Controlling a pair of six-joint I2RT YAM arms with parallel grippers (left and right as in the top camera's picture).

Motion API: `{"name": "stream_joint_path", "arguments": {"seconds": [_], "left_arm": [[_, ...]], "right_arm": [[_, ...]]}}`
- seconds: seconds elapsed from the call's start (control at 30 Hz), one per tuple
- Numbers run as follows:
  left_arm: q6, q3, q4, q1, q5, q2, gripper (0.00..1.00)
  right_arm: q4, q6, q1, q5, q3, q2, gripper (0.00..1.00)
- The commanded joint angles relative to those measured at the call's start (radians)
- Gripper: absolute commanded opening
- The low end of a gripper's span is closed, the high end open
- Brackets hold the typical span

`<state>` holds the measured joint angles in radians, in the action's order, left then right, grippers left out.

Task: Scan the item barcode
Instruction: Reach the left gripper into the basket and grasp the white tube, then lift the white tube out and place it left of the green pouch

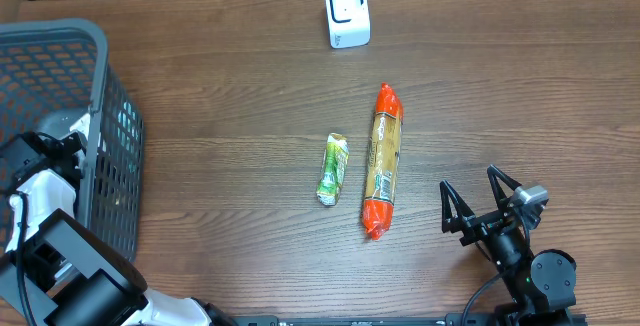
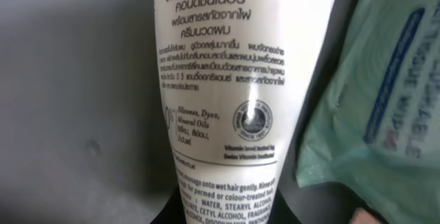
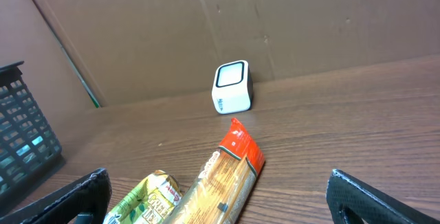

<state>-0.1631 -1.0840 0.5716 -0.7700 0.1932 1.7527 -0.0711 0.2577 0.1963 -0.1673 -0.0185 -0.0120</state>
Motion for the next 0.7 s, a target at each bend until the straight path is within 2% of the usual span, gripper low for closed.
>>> {"name": "stream_joint_path", "arguments": {"seconds": [0.0,0.3,0.53,0.67], "left_arm": [[0.041,-0.106,0.078,0.005,-0.002,-0.014,0.04],[0.115,-0.518,0.370,0.005,-0.039,-0.076,0.04],[0.119,-0.792,0.468,0.024,-0.034,-0.143,0.04],[0.120,-0.859,0.474,0.079,0.084,-0.215,0.04]], "right_arm": [[0.005,-0.004,-0.001,0.009,0.011,0.009,1.00],[0.005,-0.004,-0.001,0.009,0.011,0.009,1.00],[0.005,-0.004,-0.001,0.009,0.011,0.009,1.00],[0.005,-0.004,-0.001,0.009,0.011,0.009,1.00]]}}
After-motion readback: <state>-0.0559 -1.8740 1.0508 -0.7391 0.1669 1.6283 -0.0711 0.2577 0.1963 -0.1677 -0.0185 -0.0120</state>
